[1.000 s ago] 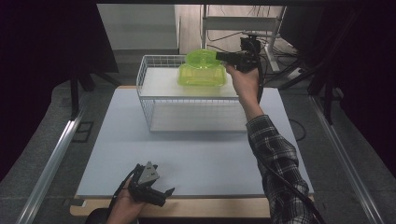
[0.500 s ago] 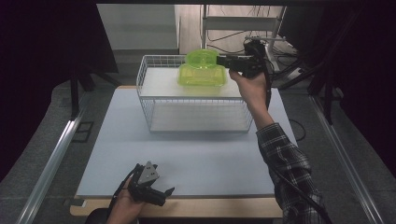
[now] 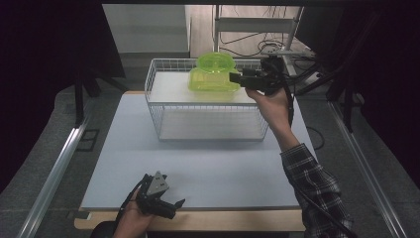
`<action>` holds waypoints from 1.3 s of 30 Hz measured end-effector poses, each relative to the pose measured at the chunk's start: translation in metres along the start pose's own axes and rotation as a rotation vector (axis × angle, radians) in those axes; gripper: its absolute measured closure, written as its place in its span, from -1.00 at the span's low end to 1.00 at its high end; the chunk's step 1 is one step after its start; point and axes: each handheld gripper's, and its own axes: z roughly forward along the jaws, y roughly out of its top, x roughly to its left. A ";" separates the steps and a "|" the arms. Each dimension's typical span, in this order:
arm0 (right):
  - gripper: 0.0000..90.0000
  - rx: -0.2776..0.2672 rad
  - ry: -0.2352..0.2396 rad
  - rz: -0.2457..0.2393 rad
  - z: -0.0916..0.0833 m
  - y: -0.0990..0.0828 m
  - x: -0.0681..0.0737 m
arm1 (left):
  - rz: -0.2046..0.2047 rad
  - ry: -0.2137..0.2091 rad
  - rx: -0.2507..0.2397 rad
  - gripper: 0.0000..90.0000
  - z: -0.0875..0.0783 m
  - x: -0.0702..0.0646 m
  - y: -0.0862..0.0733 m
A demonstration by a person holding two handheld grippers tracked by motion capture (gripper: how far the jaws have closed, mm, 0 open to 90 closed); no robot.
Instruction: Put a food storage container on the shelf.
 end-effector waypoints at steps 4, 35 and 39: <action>-0.16 0.010 0.006 -0.015 -0.002 -0.006 0.000 | 0.000 0.001 0.000 -0.98 0.000 0.000 0.000; -0.44 0.075 0.077 -0.082 -0.007 -0.054 0.014 | 0.005 0.004 0.003 -0.98 0.001 -0.001 0.000; -0.47 0.082 0.082 -0.094 -0.007 -0.061 0.014 | 0.005 0.004 0.003 -0.98 0.001 -0.001 0.000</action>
